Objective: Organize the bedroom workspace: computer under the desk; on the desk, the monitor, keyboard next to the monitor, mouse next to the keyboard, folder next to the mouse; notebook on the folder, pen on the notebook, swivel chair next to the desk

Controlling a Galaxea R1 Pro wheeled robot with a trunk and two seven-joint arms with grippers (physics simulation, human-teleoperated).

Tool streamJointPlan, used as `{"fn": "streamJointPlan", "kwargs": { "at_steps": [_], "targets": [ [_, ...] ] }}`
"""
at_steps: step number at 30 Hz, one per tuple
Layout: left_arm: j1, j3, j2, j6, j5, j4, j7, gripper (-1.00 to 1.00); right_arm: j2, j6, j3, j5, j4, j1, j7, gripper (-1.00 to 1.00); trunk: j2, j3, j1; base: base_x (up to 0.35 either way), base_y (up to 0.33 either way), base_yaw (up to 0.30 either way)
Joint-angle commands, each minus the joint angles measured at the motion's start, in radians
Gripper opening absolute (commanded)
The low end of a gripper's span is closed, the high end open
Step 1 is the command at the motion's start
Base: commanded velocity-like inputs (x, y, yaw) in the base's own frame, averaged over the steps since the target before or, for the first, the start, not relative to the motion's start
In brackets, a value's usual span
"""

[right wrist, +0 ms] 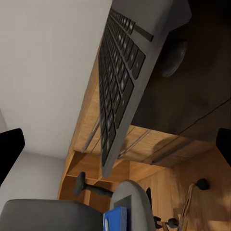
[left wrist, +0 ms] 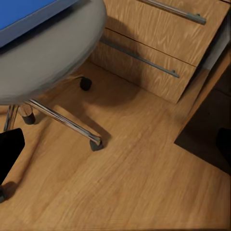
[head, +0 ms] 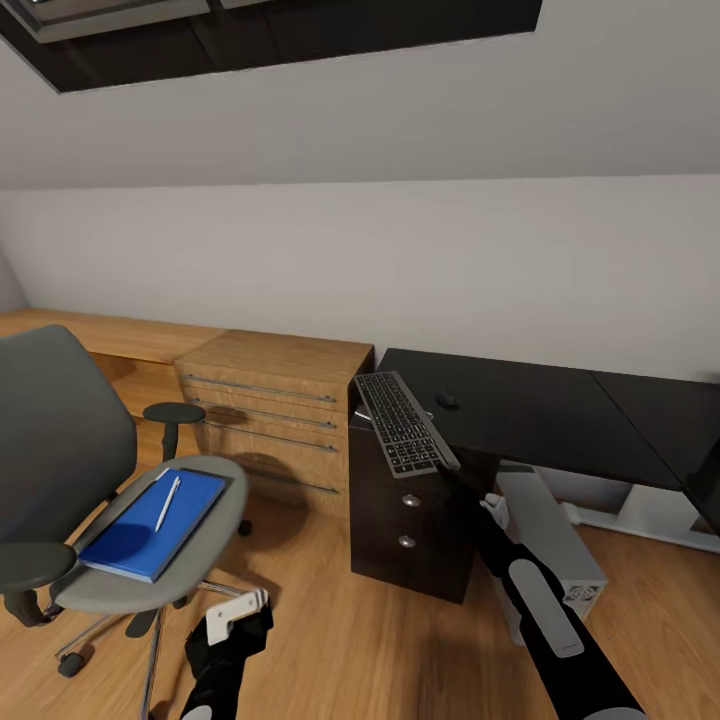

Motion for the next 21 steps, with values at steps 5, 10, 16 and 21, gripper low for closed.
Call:
{"fn": "streamJointPlan", "kwargs": {
  "at_steps": [5, 10, 16, 21],
  "targets": [
    [0.002, -0.012, 0.001, 0.003, 0.005, -0.003, 0.006, 1.00, 0.000, -0.002, 0.001, -0.009, 0.001, 0.000, 0.001, 1.00, 0.000, -0.001, 0.000, 0.000, 0.000, 0.000],
    [0.003, -0.016, 0.001, 0.003, 0.005, -0.003, 0.006, 1.00, 0.001, -0.003, 0.001, -0.010, 0.002, -0.001, 0.000, 1.00, 0.000, -0.001, 0.000, 0.006, 0.000, 0.000],
    [0.004, -0.016, 0.001, 0.002, 0.006, -0.003, 0.005, 1.00, 0.001, -0.003, 0.003, -0.012, 0.006, -0.001, -0.004, 1.00, 0.000, -0.001, 0.000, 0.159, 0.000, 0.000],
    [0.004, -0.016, 0.001, 0.003, 0.007, -0.003, 0.006, 1.00, 0.002, 0.001, 0.003, -0.013, 0.014, 0.000, -0.006, 1.00, 0.000, -0.001, 0.000, 0.067, 0.000, 0.000]
  ]
}}
